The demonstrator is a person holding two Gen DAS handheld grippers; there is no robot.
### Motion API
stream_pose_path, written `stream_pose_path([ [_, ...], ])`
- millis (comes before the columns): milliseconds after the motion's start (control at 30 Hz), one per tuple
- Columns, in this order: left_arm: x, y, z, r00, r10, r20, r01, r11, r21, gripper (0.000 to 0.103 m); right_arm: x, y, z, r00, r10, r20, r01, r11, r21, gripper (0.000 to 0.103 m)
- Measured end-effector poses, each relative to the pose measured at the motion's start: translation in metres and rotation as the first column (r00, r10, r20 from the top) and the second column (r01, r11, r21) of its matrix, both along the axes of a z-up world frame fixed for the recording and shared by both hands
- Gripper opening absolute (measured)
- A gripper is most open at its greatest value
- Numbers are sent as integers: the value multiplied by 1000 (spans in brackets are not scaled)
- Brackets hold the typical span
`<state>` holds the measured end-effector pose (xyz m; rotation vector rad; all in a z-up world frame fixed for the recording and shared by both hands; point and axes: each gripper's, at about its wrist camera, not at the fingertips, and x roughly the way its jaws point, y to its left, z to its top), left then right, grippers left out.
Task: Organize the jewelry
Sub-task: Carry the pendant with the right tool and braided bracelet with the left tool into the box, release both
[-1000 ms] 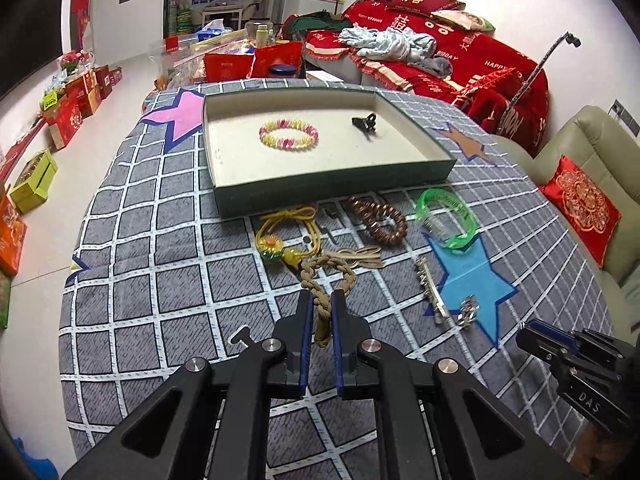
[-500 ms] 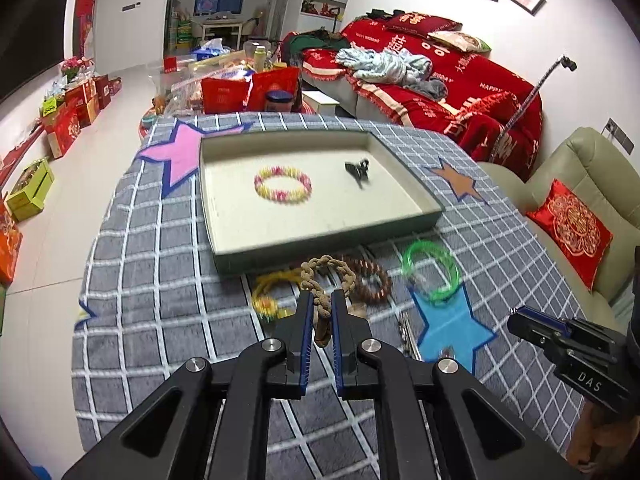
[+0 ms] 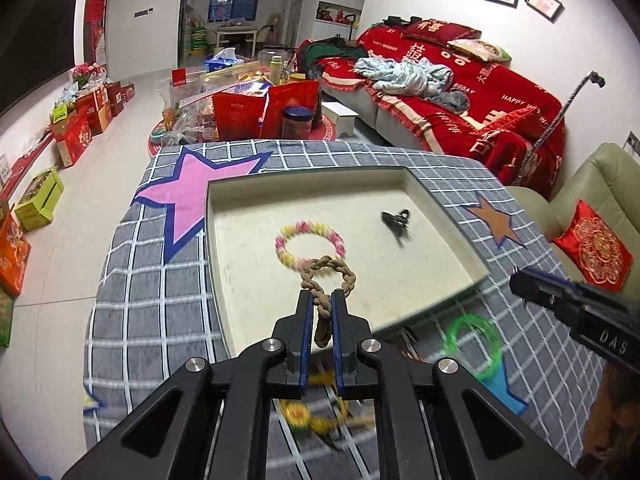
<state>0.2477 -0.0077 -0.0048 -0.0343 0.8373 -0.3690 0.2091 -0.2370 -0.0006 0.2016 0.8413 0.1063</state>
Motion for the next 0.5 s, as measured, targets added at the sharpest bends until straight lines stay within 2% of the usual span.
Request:
stream_pose_path([
  [233,47,-3,-27,998,16,-66,-13,999,33,27,58,8,-28,997,28,-68,-26,999,20,19],
  [500,72,-9,-50,992,30,-124,-20,996,86,27,105,19,-58,990,53,-133,-45,997,61,19],
])
